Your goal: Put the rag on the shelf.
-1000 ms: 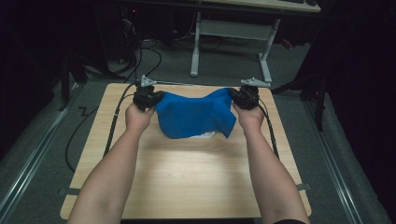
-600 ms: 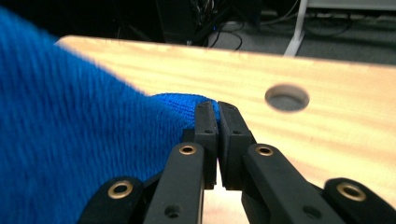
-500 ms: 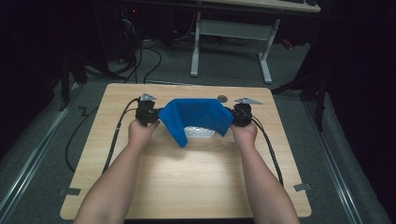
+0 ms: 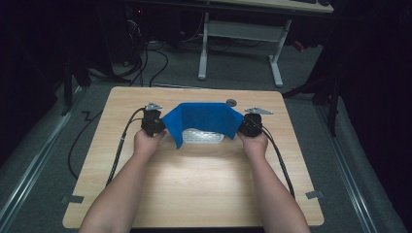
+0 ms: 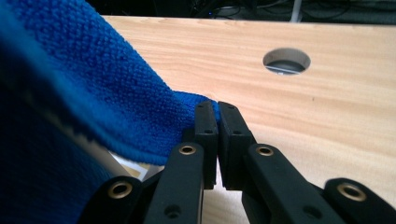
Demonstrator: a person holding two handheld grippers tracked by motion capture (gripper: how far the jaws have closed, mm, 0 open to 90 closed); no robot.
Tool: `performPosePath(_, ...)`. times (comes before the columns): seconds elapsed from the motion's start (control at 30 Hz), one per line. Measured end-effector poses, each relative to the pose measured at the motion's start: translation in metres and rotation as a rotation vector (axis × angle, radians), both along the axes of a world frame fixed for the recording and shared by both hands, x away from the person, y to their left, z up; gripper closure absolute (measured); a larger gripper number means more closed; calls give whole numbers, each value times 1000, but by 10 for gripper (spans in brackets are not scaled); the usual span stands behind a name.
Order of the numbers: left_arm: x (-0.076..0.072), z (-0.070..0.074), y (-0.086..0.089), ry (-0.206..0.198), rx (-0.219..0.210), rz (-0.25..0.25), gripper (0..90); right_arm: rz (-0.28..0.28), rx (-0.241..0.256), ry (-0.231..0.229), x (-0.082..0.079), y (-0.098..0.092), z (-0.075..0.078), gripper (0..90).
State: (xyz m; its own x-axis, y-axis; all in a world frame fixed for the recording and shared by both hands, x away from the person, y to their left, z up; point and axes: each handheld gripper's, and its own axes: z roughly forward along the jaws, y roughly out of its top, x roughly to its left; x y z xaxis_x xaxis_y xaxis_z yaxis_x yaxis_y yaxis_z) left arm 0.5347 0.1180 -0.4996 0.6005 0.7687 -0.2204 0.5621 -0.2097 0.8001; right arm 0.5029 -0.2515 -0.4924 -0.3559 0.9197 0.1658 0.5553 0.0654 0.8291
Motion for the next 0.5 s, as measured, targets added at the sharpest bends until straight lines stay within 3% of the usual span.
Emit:
performPosePath(0.1, -1, 0, -1, -5, -1, -2, 848, -6, 12, 17, -2, -2, -6, 872)
performPosePath(0.13, -3, 2, -1, -16, -9, 9, 760, -7, 14, 19, -4, -3, -7, 839)
performPosePath(0.17, -3, 2, -1, -16, -9, 9, 735, -7, 14, 19, -4, -3, -7, 839)
performPosePath(0.37, -8, 12, 4, -65, -4, 33, 615, -21, 8, -5, -7, -6, 5, 699)
performPosePath(0.5, -11, 20, 8, -90, -3, 58, 575, -28, 10, -21, -9, -10, 12, 682)
